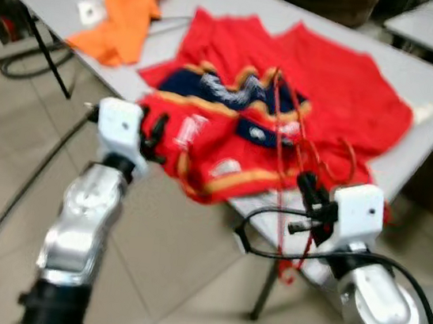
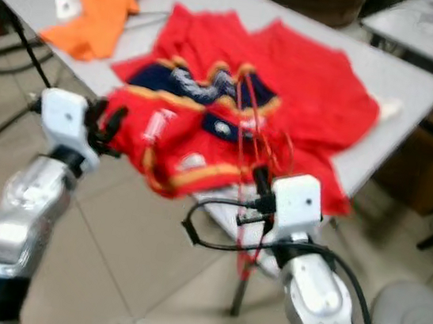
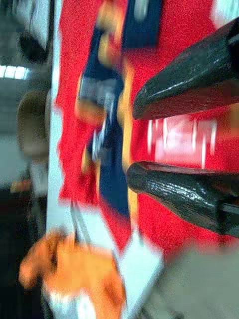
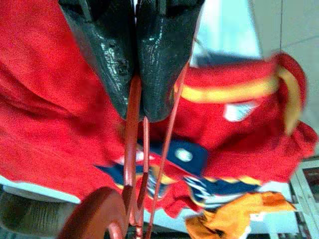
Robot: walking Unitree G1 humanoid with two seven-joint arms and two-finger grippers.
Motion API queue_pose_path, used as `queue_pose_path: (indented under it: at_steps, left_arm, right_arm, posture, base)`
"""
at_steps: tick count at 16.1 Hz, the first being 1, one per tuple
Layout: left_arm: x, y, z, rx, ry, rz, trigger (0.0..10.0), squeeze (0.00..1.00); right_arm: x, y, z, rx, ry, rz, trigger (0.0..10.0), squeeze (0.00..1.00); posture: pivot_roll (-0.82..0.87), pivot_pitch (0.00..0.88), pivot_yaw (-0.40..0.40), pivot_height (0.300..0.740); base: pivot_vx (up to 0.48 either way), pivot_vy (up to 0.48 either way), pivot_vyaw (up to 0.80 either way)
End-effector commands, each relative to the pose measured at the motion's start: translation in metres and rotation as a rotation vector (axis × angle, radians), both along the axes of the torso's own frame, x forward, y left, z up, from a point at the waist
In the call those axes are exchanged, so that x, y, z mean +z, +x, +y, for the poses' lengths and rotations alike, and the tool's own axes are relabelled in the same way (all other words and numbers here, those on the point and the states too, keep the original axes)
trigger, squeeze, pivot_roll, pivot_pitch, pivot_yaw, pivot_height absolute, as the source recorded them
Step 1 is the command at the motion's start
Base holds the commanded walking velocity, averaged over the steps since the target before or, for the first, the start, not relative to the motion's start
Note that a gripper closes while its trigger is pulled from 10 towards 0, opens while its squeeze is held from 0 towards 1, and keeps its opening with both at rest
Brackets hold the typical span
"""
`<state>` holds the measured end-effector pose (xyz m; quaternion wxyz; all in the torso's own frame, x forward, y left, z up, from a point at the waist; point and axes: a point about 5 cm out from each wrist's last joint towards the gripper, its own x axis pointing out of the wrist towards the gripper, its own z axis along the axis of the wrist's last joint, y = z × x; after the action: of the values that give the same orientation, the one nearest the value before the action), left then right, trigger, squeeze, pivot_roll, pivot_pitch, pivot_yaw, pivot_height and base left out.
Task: Hang hanger
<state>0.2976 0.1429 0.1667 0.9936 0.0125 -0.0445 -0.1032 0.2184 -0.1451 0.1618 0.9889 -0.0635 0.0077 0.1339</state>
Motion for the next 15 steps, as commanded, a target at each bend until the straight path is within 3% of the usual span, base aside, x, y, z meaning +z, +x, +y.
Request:
queue_pose_path:
  at_steps: [1, 5, 6, 8, 11, 13, 14, 15]
  left_arm:
    - [-0.001, 0.001, 0.005, -0.001, 0.007, 0.021, 10.0, 0.0]
    - [-0.011, -0.002, 0.002, -0.179, -0.057, 0.089, 10.0, 0.0]
    - [-0.013, -0.002, 0.002, -0.199, -0.032, 0.097, 10.0, 1.0]
    - [-0.021, -0.007, -0.004, -0.287, -0.011, 0.137, 10.0, 1.0]
    - [-0.038, -0.006, 0.001, -0.183, -0.067, 0.228, 10.0, 1.0]
    - [-0.053, 0.003, -0.002, -0.126, -0.168, 0.268, 10.0, 1.0]
    - [-0.052, 0.007, -0.009, -0.142, -0.231, 0.253, 10.0, 1.0]
    - [-0.05, 0.009, -0.012, -0.15, -0.24, 0.24, 10.0, 1.0]
  right_arm:
    - [0.005, -0.001, 0.0, -0.002, 0.014, -0.026, 10.0, 0.0]
    - [0.008, -0.002, 0.001, 0.02, 0.006, -0.046, 10.0, 0.0]
    - [0.008, -0.002, 0.001, 0.021, -0.001, -0.048, 10.0, 0.0]
    - [0.008, -0.002, 0.002, 0.028, -0.01, -0.054, 10.0, 0.0]
    - [0.009, -0.006, 0.006, 0.093, -0.021, -0.062, 10.0, 0.0]
    - [0.007, -0.007, 0.008, 0.137, -0.062, -0.055, 10.0, 0.0]
    - [0.008, -0.006, 0.009, 0.154, -0.068, -0.057, 10.0, 0.0]
    - [0.008, -0.005, 0.01, 0.169, -0.081, -0.06, 10.0, 0.0]
  posture:
    - [-0.13, 0.105, 0.107, 0.74]
    - [-0.13, 0.097, 0.111, 0.74]
    - [-0.13, 0.097, 0.111, 0.74]
    - [-0.14, 0.089, 0.11, 0.74]
    - [-0.14, 0.093, 0.108, 0.74]
    - [-0.14, 0.095, 0.079, 0.74]
    - [-0.14, 0.095, 0.079, 0.74]
    - [-0.14, 0.099, 0.08, 0.74]
  base:
    - [0.0, 0.0, 0.0]
    - [0.0, 0.0, 0.0]
    - [0.0, 0.0, 0.0]
    - [0.0, 0.0, 0.0]
    - [0.0, 0.0, 0.0]
    - [0.0, 0.0, 0.0]
    - [0.0, 0.0, 0.0]
    - [0.0, 0.0, 0.0]
